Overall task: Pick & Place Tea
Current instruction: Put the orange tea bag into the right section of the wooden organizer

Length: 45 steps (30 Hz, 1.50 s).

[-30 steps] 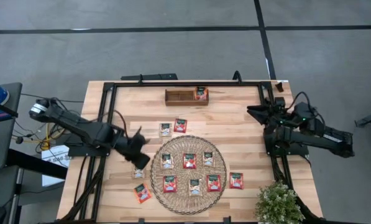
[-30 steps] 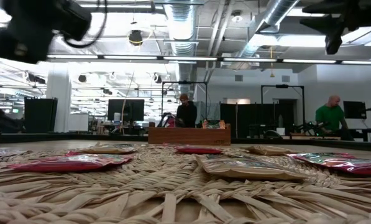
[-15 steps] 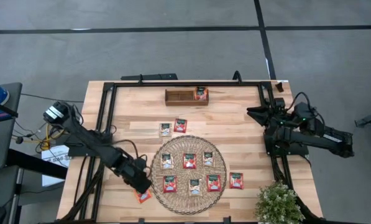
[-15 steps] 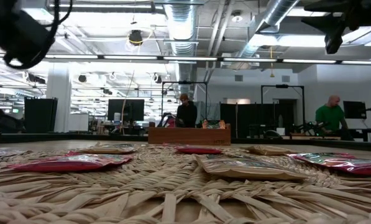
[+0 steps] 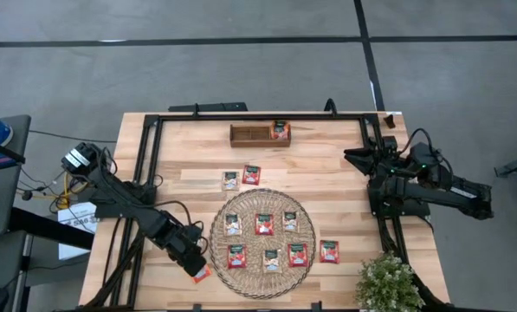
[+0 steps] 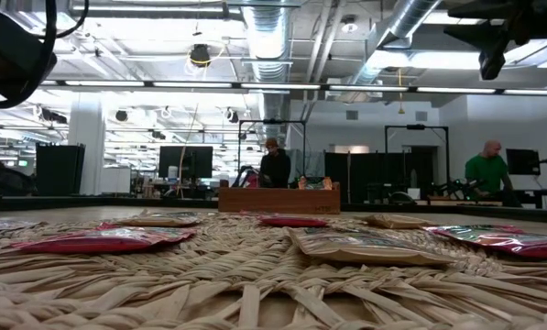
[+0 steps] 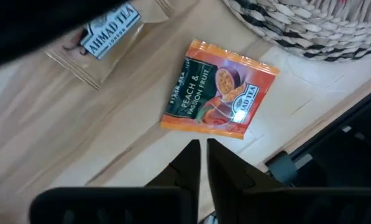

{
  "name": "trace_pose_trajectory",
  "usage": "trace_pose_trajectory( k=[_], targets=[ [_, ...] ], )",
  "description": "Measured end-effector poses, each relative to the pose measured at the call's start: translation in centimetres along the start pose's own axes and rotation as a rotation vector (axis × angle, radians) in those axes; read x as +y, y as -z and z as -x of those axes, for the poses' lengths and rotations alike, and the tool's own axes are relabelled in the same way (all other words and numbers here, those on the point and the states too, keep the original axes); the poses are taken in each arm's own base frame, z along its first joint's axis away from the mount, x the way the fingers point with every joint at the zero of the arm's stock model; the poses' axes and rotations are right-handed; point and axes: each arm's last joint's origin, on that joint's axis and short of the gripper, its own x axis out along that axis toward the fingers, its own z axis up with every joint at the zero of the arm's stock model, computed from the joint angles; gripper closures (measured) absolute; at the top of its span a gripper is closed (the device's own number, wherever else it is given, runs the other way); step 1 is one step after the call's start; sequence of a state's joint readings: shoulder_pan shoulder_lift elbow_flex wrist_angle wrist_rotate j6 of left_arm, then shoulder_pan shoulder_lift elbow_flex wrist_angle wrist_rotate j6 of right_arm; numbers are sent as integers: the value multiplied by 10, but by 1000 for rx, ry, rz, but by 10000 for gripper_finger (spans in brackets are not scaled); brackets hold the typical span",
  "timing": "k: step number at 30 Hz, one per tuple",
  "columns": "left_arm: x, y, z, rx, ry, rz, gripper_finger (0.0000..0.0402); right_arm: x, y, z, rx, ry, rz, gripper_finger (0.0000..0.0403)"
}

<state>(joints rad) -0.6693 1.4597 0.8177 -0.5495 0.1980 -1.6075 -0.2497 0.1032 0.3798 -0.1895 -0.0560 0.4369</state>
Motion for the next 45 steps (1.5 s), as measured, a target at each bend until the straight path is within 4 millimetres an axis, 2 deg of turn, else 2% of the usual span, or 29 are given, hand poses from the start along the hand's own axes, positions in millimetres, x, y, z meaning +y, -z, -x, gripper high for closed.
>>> trace_pose_trajectory(
  k=[10, 14, 20, 32, 40, 45],
  targets=[
    [2, -2, 0, -78, -24, -60, 254, 0, 0, 0, -1, 3, 1, 295],
    [1, -3, 0, -97, -12, -131, 229, 0, 0, 0, -2, 3, 1, 295],
    [1, -4, -8, -75, -32, -148, 234, 0, 0, 0, -2, 4, 1, 295],
    [0, -8, -41, -8, -101, -128, 236, 0, 0, 0, 1, 9, 1, 296],
    [1, -9, -44, -15, -116, -127, 238, 0, 0, 0, 1, 8, 0, 295],
    [1, -9, -44, -16, -120, -128, 267, 0, 0, 0, 1, 8, 0, 295]
  ],
)
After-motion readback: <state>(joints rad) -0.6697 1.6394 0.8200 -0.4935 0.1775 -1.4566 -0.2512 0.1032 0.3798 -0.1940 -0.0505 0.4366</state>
